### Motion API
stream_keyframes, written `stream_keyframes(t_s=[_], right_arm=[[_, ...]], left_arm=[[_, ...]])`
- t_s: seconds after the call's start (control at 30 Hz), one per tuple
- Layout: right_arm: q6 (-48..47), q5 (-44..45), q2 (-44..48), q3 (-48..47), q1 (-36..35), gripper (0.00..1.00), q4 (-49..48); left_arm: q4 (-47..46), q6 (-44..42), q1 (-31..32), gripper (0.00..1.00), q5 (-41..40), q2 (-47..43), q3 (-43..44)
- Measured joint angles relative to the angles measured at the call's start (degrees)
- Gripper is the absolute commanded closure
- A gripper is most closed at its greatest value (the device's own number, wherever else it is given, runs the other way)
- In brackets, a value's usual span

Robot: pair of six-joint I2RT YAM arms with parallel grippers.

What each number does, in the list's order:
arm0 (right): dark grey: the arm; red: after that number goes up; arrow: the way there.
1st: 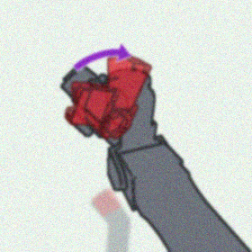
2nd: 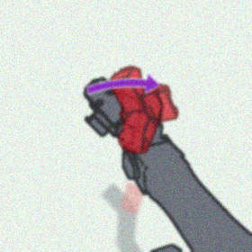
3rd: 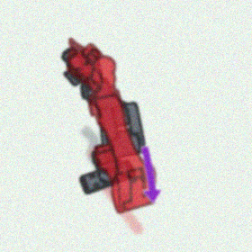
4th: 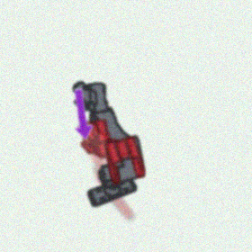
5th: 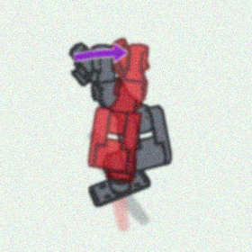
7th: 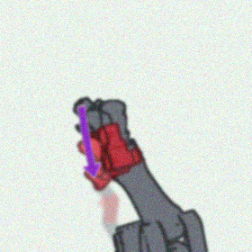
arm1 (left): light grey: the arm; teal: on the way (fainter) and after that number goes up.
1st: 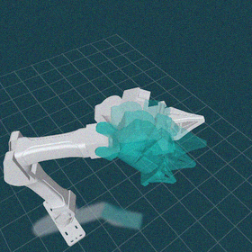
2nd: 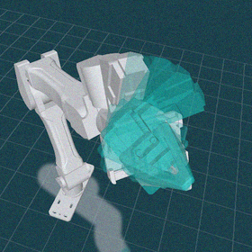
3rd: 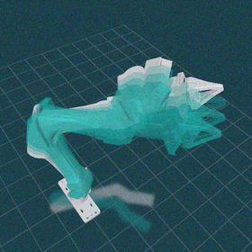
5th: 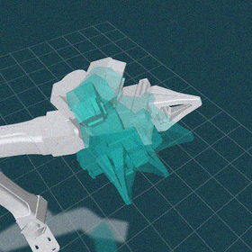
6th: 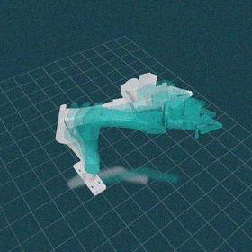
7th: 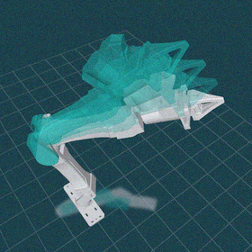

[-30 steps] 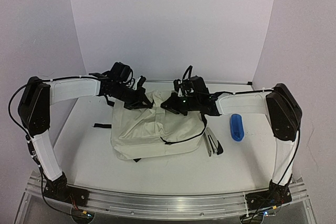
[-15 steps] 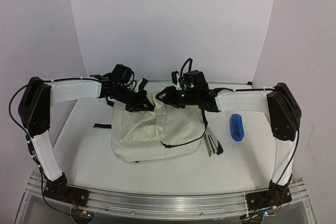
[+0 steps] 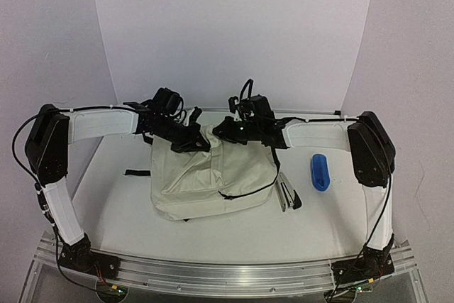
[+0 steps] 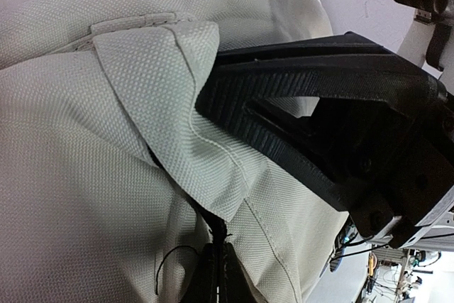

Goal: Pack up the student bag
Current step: Unzip the student bag at the center of the board.

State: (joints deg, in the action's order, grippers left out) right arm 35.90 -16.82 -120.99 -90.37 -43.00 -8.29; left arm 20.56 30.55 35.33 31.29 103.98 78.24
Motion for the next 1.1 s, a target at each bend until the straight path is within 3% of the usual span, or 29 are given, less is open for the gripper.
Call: stream_keyframes(t_s=[0.93,1.1], right_arm=[[2.99,2.40,0.00,-0.22,-0.83,1.00,0.63],[3.78,1.97,0.33,0.07,-0.83,1.00,0.26]], left_arm=[[-1.60,3.39,2.60,1.00,-3.04,-4.96,-5.27],[-0.17,3.85,3.41,1.00,-7.04,-6.19,-5.66]])
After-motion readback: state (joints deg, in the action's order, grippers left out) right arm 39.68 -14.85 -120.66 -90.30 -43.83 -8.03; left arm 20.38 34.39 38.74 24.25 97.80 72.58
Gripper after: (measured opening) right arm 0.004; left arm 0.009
